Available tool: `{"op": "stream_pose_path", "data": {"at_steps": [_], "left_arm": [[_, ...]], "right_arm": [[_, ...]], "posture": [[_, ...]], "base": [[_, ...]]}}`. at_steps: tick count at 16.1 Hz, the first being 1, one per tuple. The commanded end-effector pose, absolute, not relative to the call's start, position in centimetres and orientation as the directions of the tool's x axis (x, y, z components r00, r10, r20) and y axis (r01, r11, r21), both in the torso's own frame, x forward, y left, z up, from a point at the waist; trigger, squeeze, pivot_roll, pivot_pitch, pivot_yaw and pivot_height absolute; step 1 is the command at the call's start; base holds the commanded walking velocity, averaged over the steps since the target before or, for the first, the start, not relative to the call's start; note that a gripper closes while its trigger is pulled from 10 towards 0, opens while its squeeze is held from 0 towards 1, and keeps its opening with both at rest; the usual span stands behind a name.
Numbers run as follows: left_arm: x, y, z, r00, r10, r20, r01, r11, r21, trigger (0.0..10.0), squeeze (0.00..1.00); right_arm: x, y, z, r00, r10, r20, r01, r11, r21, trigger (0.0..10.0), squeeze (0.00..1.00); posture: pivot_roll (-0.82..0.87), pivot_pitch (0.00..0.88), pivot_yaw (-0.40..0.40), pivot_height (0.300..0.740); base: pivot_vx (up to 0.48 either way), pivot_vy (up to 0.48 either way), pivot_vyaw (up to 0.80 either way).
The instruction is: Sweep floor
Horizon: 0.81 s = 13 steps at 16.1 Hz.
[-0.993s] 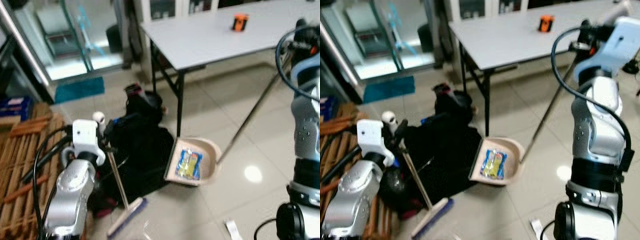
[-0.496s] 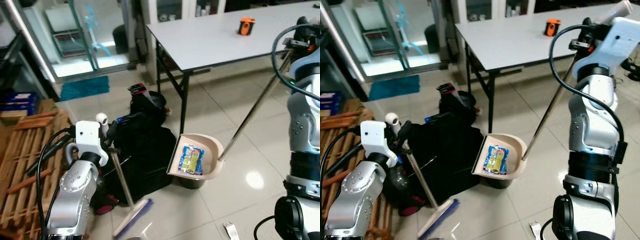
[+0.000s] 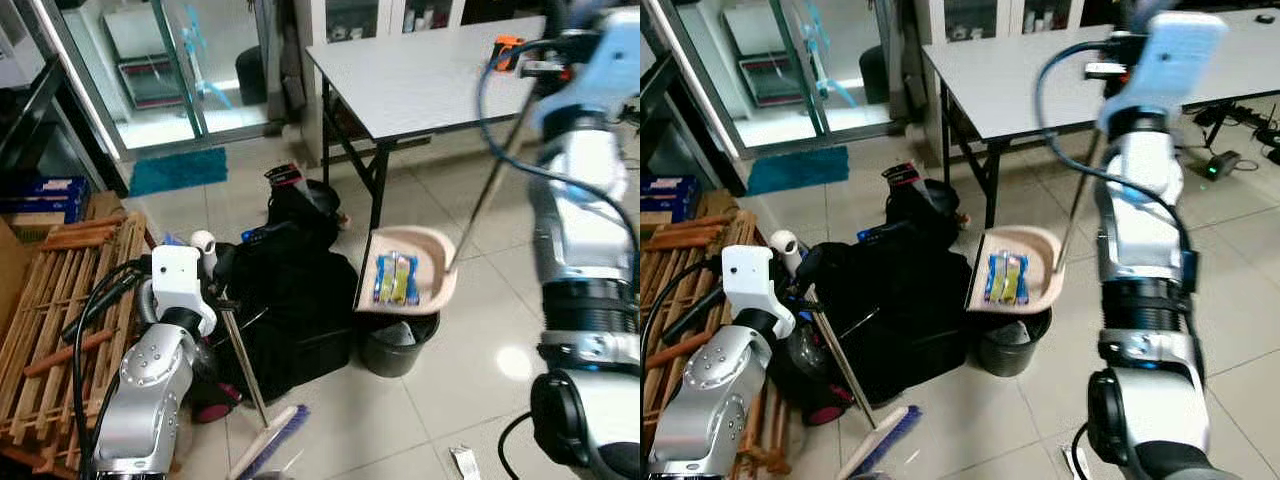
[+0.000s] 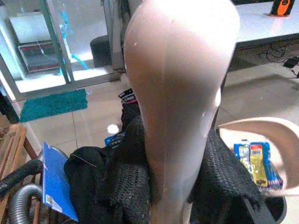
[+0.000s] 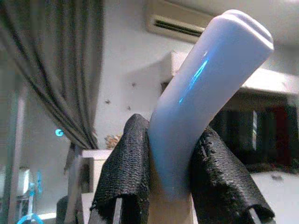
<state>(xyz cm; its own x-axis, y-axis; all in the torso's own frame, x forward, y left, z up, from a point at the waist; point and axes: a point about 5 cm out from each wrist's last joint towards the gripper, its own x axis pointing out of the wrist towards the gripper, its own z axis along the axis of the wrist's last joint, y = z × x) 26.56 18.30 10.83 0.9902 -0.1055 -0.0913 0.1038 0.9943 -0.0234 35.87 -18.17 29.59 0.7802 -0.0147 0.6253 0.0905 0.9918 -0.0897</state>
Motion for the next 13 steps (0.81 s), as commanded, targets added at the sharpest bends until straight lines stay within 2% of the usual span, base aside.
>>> {"op": "stream_pose_path", "data": {"at_steps": [1,4,9,13], "left_arm": [[26.7,18.6,11.9,0.995,-0.091,-0.051,0.09,0.996,-0.009,10.0,0.0],[26.8,18.6,11.9,0.994,-0.092,-0.051,0.091,0.996,-0.009,10.0,0.0],[26.8,18.7,12.0,0.994,-0.096,-0.051,0.096,0.995,-0.008,10.0,0.0],[26.9,18.4,11.9,0.992,-0.113,-0.054,0.112,0.994,-0.011,10.0,0.0]], "right_arm": [[35.6,-16.6,30.9,0.72,0.066,0.691,0.063,0.985,-0.16,10.0,0.0],[35.4,-14.2,30.1,0.673,0.192,0.715,0.03,0.958,-0.285,10.0,0.0],[34.9,-12.7,29.1,0.645,0.256,0.72,-0.004,0.943,-0.332,10.0,0.0],[34.5,-10.8,27.7,0.641,0.388,0.663,-0.053,0.883,-0.466,10.0,0.0]], "posture": [[0.07,0.0,0.063,0.74],[0.08,0.0,0.064,0.74],[0.08,0.0,0.068,0.74],[0.07,0.0,0.07,0.74]], "base": [[0.0,0.0,0.0],[0.0,0.0,0.0],[0.0,0.0,0.0],[0.0,0.0,0.0]]}}
